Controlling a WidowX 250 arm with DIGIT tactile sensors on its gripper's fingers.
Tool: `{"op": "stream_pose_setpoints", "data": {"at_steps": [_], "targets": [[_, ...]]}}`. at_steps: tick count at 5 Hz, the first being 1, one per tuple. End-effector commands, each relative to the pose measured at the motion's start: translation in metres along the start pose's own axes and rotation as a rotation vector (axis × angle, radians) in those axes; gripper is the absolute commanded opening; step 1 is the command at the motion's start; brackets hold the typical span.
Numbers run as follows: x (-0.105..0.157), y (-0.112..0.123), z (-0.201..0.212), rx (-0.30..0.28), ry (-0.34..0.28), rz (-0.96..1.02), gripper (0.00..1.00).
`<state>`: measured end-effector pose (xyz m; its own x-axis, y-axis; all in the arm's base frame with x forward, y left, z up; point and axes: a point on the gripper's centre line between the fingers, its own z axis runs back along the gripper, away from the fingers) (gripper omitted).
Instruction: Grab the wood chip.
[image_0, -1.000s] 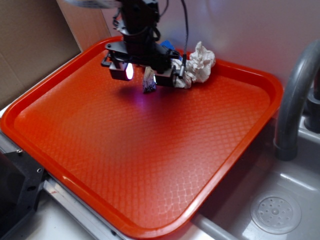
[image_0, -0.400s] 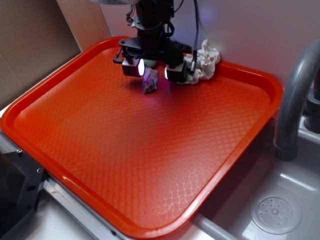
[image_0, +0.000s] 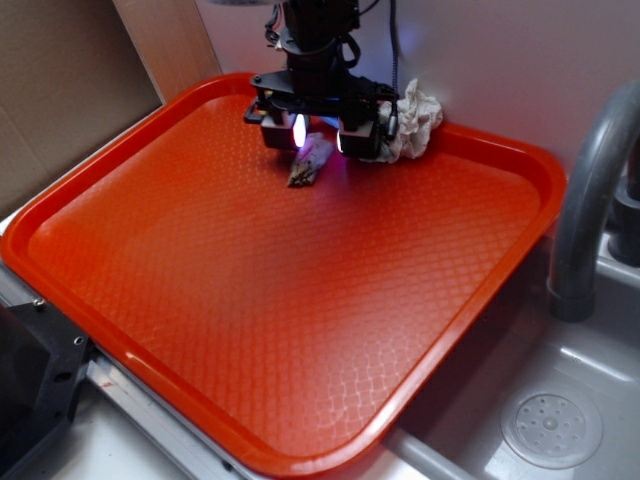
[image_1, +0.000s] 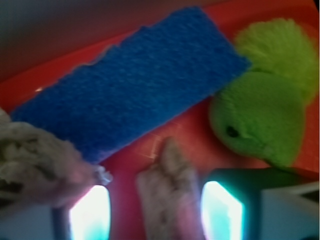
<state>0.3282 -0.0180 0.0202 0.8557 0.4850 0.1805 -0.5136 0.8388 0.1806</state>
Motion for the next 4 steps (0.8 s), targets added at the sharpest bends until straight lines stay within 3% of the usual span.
{"op": "stream_pose_setpoints", "data": {"at_steps": [1,3,4], "targets": [[0.0042,0.0128,-0.0200,0.042,0.043,-0.005,0.00],[-0.0024,0.0067,-0.0266,0.093,0.034,-0.047,0.00],[-0.0035,0.0091,-0.0201,0.077,0.061,-0.077,0.00]]}}
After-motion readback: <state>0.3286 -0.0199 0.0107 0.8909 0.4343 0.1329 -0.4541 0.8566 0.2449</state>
